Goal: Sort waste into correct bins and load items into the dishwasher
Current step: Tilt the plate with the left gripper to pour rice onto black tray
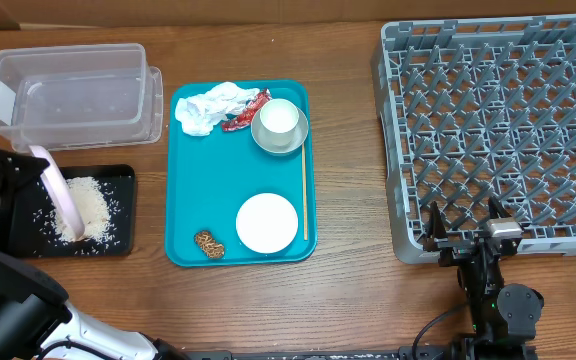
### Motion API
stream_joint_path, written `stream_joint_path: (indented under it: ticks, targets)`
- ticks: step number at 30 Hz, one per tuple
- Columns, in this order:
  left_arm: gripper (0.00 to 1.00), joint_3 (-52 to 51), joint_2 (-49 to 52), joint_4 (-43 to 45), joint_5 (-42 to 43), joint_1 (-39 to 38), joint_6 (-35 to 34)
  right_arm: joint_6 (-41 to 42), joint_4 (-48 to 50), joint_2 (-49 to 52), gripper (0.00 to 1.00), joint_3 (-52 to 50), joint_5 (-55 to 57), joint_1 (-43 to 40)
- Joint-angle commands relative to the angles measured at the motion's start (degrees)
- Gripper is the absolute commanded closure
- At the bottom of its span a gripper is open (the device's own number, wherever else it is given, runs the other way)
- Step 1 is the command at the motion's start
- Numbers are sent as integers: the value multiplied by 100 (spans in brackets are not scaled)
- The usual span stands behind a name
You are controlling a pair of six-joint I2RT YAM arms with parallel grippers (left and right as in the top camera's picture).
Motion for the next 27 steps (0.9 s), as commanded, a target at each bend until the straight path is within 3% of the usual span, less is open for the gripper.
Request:
stream_joint_path:
  ticks: [1,3,11,14,16,27]
  targets:
    - [96,127,55,-26,-186,37,-155,17,33,-55,0,-57,13,26]
    - [96,127,57,-59,212,42,404,17,31,-55,0,-57,13,26]
    - [96,127,50,-247,911,31,1056,17,33,-55,0,-57,13,26]
    - [96,127,46,-651,1784,31,1738,17,33,-55,0,-57,13,26]
    - [96,127,33,-789,1884,39,2297,17,33,-55,0,-57,13,26]
    - [96,127,-162,-791,1753,-15,1469,17,31,-55,0,-57,13,26]
